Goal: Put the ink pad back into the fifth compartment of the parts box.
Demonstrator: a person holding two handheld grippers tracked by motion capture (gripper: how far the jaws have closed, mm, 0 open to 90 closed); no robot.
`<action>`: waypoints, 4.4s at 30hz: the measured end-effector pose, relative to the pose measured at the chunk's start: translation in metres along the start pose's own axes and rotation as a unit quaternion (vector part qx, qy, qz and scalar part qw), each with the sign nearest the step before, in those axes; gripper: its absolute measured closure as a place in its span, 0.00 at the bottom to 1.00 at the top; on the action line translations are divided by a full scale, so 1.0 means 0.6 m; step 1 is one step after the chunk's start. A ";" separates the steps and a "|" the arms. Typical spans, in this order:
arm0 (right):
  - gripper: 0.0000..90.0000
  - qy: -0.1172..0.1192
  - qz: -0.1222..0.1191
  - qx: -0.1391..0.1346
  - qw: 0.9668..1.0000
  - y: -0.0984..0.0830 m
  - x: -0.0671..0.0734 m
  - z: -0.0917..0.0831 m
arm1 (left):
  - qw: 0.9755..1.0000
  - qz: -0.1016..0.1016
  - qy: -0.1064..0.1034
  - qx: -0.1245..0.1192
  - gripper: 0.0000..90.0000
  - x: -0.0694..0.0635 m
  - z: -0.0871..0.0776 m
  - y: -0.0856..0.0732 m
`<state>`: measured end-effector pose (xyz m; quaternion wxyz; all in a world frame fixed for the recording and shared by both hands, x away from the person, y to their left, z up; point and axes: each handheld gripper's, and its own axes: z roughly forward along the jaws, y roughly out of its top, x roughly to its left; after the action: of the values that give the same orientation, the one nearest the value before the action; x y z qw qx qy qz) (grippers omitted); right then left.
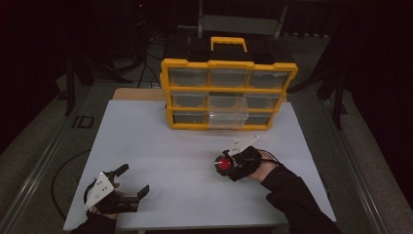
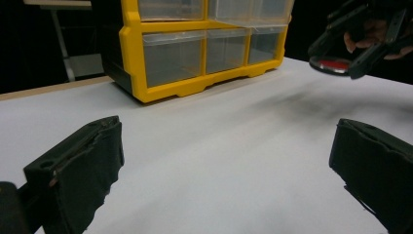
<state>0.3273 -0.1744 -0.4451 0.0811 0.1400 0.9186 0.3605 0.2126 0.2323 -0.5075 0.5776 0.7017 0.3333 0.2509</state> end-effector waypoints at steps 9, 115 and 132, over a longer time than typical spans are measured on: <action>0.34 -0.003 -0.007 -0.001 1.000 0.019 -0.003 -0.029 | 1.000 0.000 0.000 -0.001 0.00 0.000 0.000 0.000; 0.34 -0.099 0.055 -0.021 0.993 0.188 -0.189 -0.102 | 1.000 0.001 -0.004 0.003 0.00 0.001 0.001 -0.003; 0.32 -0.088 0.067 -0.019 0.994 0.185 -0.197 -0.086 | 1.000 0.003 -0.005 0.008 0.00 0.001 0.002 -0.004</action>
<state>0.4488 -0.1669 -0.3260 0.1402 0.2313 0.8892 0.3690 0.2134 0.2320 -0.5102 0.5728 0.7088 0.3299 0.2462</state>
